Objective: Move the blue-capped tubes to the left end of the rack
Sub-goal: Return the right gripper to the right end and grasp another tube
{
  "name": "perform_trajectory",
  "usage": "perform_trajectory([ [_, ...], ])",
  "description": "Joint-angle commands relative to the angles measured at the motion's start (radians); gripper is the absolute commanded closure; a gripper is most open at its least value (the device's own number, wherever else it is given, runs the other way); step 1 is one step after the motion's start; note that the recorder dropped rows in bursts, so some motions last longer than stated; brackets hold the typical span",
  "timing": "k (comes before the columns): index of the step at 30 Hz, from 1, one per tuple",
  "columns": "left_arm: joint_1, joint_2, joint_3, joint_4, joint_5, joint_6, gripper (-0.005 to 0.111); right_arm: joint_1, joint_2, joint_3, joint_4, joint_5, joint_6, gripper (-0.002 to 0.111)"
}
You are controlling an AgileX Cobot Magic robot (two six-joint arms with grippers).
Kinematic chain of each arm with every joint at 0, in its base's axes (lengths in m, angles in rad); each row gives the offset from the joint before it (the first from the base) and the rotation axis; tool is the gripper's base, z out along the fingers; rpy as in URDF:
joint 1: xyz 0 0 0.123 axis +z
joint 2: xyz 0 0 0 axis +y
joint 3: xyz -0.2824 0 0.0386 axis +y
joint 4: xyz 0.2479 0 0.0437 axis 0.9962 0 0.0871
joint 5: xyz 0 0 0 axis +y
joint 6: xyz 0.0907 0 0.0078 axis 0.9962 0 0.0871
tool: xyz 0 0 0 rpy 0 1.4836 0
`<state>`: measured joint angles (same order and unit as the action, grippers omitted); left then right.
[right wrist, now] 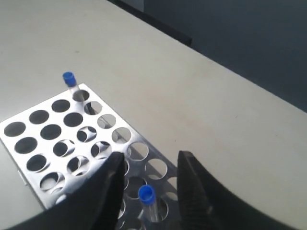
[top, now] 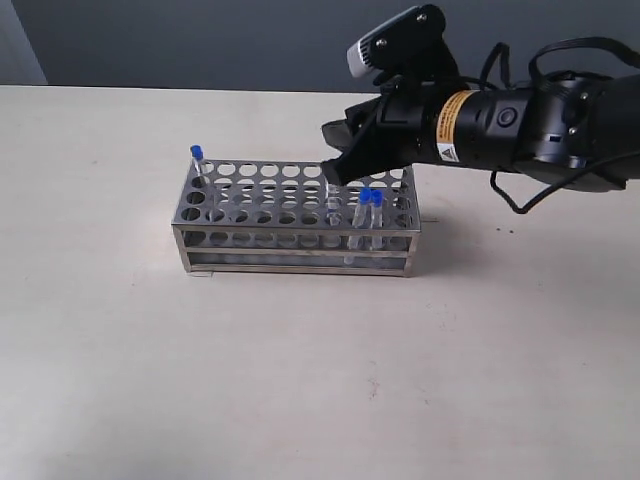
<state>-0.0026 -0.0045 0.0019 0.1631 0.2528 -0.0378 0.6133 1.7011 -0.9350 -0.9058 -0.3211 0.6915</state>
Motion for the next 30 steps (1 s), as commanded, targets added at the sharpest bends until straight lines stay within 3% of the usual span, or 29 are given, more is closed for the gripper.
perform_trajectory([
  [1,-0.007,0.004,-0.002,-0.001,-0.012,-0.003,0.106,0.005,0.027,0.001,-0.1,-0.009,0.082,0.061],
  [30,-0.007,0.004,-0.002,-0.001,-0.012,-0.003,0.106,0.005,0.18,-0.096,-0.129,0.035,0.113,0.063],
])
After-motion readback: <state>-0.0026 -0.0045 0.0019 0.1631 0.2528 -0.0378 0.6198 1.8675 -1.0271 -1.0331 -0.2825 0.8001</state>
